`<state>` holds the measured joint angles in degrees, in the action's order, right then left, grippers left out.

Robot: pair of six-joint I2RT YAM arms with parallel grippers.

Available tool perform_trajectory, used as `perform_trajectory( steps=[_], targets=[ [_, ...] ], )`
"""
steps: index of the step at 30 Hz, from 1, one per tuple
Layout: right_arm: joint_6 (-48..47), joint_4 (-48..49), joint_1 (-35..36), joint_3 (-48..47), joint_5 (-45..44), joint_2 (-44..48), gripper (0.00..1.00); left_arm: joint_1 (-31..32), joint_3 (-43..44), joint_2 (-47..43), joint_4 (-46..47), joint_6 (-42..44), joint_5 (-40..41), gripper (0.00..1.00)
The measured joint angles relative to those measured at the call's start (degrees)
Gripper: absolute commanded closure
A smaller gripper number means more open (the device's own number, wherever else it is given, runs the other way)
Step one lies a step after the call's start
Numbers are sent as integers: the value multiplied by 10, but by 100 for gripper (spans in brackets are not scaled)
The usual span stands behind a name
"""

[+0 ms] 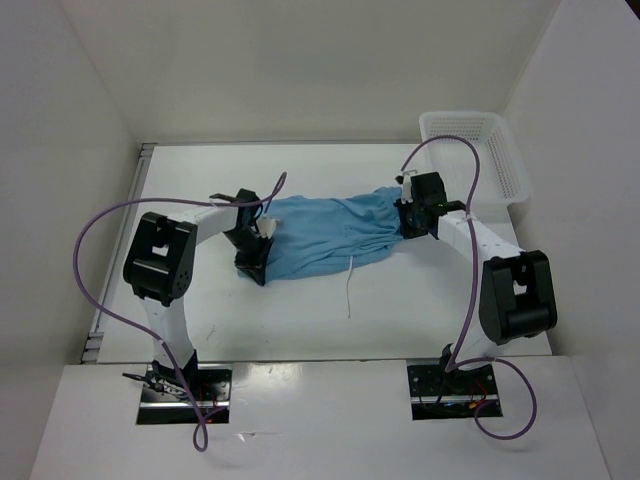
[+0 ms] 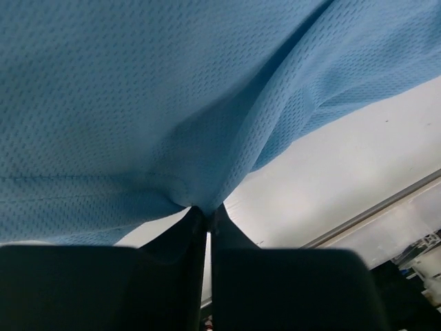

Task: Fold and stack the shorts
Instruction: Fold the shorts

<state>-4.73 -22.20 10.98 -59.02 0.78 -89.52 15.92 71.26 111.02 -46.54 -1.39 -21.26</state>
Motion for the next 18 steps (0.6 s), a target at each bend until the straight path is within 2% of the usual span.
perform_trajectory(
  steps=[7, 13, 18],
  targets=[
    [-23, 3, 0, 2, 1, 0, 100, 0, 40, -7, -13, 1, 34, 100],
    [-43, 8, 0, 4, 1, 0, 100, -8, 90, -69, -40, 1, 73, 100],
    [-53, 14, 0, 7, 0, 0, 100, -20, 69, -94, -38, 2, 118, 100]
  ],
)
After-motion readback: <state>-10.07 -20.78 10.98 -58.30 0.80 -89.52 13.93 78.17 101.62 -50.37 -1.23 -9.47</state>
